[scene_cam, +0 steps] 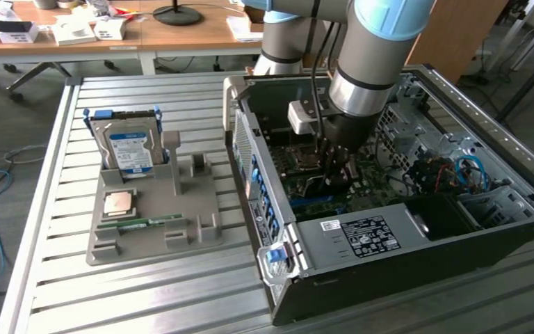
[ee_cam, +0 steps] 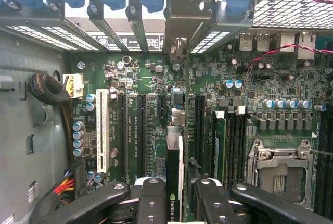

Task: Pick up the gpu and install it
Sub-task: 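Insert the gpu into the slot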

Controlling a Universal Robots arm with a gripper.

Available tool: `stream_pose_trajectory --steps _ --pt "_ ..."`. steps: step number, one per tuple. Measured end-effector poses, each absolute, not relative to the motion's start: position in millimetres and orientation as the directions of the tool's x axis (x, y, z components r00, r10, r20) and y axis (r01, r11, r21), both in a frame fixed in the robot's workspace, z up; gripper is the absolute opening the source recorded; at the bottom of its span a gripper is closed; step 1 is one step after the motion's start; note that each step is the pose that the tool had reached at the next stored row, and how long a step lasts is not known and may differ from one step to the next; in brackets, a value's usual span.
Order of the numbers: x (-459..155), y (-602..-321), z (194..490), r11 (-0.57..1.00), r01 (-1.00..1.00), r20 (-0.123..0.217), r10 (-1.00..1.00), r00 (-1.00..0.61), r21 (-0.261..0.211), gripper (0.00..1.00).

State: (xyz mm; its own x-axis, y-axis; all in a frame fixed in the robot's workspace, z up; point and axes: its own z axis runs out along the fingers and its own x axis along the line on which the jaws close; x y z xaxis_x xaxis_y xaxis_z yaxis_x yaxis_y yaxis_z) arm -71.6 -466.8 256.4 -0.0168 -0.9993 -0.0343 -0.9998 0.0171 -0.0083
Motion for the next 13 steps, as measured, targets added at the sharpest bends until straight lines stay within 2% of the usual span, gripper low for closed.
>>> stream_pose_trajectory --steps 9,13 --pt "-71.6 -466.6 255.9 0.038 -0.999 -0.033 -0.999 -0.038 -0.009 0.26" --pt "-71.6 -466.6 255.9 0.045 -0.999 -0.012 -0.999 -0.045 -0.009 0.26"
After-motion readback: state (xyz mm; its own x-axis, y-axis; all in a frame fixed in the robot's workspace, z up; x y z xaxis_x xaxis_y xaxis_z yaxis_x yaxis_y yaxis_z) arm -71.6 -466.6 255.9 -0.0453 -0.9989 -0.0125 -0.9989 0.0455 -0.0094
